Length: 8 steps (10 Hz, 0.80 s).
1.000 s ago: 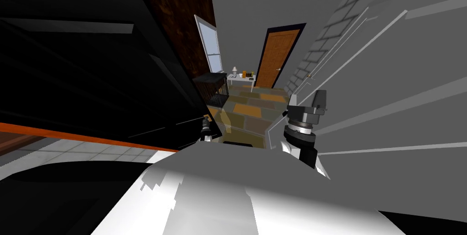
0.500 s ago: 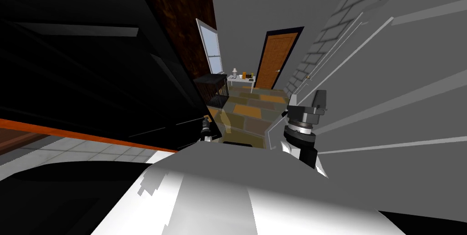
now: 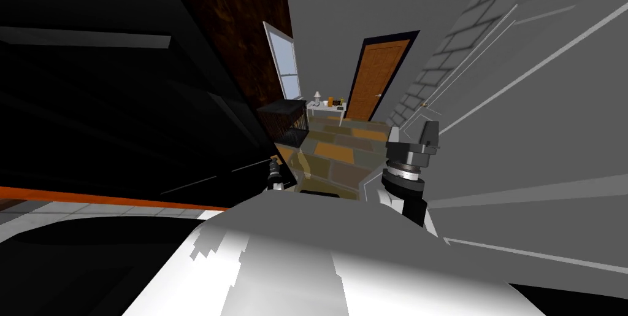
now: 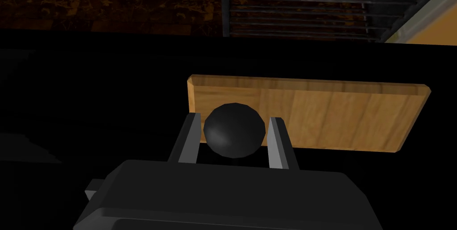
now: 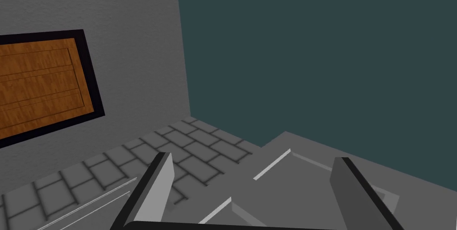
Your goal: Push the door open
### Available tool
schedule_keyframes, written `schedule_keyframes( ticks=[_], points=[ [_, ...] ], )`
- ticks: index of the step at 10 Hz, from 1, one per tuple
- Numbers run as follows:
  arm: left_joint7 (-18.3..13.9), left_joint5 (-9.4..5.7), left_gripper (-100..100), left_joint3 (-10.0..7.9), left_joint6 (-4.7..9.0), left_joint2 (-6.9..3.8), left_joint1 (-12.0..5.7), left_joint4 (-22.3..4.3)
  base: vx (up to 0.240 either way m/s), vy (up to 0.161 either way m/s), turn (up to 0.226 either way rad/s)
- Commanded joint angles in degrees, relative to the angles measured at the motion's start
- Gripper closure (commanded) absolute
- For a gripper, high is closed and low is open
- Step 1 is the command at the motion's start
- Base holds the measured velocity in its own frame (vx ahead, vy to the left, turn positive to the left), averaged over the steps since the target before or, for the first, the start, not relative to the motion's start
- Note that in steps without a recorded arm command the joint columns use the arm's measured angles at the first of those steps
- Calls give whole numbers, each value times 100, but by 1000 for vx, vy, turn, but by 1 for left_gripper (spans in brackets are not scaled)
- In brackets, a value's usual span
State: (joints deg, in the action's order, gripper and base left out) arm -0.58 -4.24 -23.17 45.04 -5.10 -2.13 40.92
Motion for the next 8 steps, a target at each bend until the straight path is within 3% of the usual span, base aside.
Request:
schedule_keyframes(
  ticks=[1,7,8],
  points=[
    [29,-65,100,-122,-38,-51,-3,47,211,8,56],
    [140,-262,100,-476,-110,-73,-17,38,199,-2,54],
    [136,-229,100,-415,-187,1,63,165,101,-2,29]
  ],
)
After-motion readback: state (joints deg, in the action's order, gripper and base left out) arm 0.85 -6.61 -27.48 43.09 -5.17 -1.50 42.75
